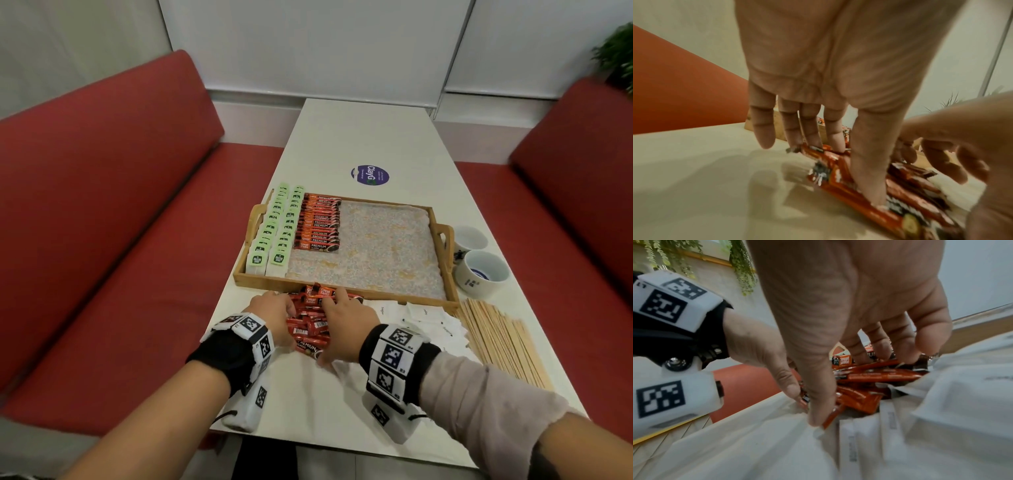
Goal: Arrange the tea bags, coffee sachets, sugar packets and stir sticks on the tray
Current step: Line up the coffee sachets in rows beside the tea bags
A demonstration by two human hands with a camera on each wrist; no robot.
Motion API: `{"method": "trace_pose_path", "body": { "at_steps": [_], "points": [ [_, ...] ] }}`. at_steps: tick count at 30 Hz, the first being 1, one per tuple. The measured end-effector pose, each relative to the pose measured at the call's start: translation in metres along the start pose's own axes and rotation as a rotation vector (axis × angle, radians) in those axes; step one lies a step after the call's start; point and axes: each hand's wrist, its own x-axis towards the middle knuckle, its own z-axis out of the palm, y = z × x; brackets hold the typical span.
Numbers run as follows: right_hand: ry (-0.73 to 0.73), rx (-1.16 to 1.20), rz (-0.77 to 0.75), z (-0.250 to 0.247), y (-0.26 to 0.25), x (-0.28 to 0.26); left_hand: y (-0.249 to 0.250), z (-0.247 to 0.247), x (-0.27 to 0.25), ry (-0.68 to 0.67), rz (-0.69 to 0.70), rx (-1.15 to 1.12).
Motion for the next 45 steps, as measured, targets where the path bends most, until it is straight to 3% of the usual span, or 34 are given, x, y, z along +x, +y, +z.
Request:
{"method": "trace_pose_path", "body": {
  "at_steps": [14,25,45],
  "points": [
    [-0.073,-0.017,-0.009,0.004,-0.005,0.003,0.001,0.017,-0.007,-0.052,0.006,0.009],
    [-0.038,0.004,-0.055,0.008,-0.004,0.006,0.004,0.019,-0.007,-0.073,-0.009,-0.017],
    [-0.071,-0.001,-0.098,0.003,-0.014,0.017,-0.011,0.022,-0.002,-0.006,-0.004,-0.087]
  ]
}}
